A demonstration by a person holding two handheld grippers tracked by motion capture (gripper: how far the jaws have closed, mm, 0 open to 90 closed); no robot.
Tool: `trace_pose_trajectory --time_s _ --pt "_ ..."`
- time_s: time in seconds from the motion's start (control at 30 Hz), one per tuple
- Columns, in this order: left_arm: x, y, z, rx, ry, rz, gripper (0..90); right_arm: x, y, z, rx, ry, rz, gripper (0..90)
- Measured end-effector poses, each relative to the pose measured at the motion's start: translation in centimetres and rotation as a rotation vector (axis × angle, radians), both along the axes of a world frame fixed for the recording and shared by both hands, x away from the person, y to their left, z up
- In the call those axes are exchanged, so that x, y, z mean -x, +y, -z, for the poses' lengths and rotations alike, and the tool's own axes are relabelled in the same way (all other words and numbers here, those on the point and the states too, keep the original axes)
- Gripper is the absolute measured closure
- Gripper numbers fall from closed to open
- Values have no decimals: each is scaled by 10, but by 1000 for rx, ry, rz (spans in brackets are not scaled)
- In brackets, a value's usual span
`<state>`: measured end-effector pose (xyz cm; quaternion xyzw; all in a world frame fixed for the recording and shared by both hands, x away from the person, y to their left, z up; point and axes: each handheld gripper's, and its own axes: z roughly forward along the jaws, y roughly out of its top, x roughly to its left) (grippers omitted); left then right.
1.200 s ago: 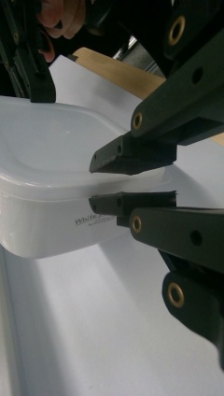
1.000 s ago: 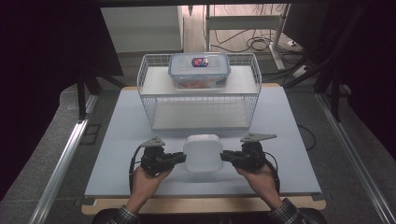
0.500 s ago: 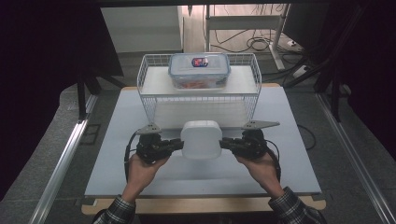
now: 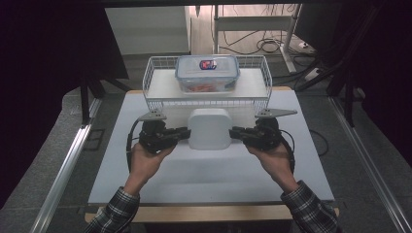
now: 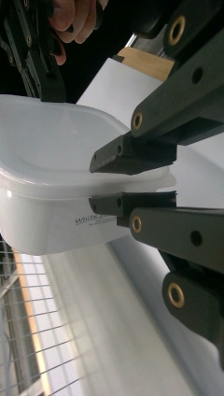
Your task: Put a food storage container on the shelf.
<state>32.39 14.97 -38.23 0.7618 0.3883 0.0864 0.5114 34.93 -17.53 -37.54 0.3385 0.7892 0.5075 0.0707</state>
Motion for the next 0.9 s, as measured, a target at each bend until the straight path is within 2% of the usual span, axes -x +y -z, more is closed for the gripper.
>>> trace_pose_trajectory --time_s 0.07,0.37,0.6,0.9 --pt "-3 0 -7 1 -7 -3 794 -4 0 -8 -6 -8 0 791" --pt "-13 3 -25 9 -22 -8 794 -14 2 -24 -28 -20 2 792" --pt "-20 5 -47 -5 -50 -18 794 -24 4 -41 -43 -38 2 792" --pt "-28 6 -61 0 -66 -32 793 -35 7 -58 -49 -56 9 791"
